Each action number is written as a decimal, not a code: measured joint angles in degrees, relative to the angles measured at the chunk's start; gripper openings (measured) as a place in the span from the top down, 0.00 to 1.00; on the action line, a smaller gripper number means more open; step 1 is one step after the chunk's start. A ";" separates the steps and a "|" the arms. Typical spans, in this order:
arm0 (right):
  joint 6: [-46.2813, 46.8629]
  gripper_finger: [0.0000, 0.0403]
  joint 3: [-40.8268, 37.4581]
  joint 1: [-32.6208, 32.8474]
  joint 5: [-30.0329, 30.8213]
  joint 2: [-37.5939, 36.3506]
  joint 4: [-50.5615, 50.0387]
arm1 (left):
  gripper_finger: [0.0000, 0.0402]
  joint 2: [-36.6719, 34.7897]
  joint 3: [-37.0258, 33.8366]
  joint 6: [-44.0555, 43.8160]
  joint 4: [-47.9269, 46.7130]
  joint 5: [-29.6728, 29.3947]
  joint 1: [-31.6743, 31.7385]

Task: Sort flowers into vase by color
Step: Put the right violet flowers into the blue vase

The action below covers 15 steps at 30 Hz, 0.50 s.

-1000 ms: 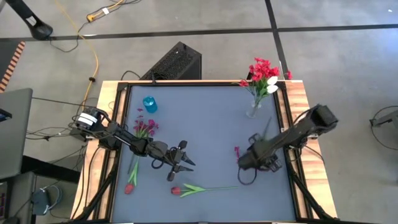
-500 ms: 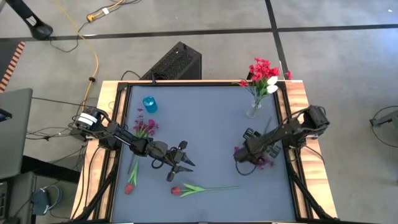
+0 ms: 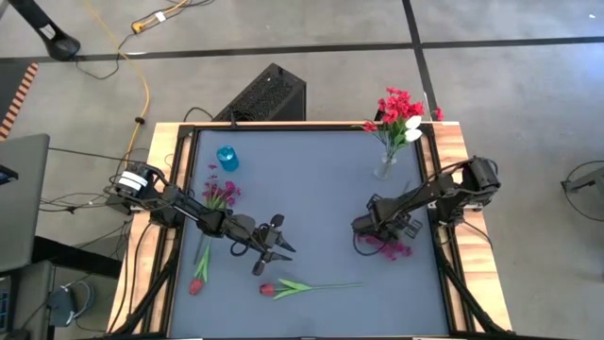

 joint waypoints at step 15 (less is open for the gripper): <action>18.16 0.91 19.19 4.04 -7.72 -10.40 2.13 | 0.73 -11.25 0.00 1.71 -12.03 -0.59 0.46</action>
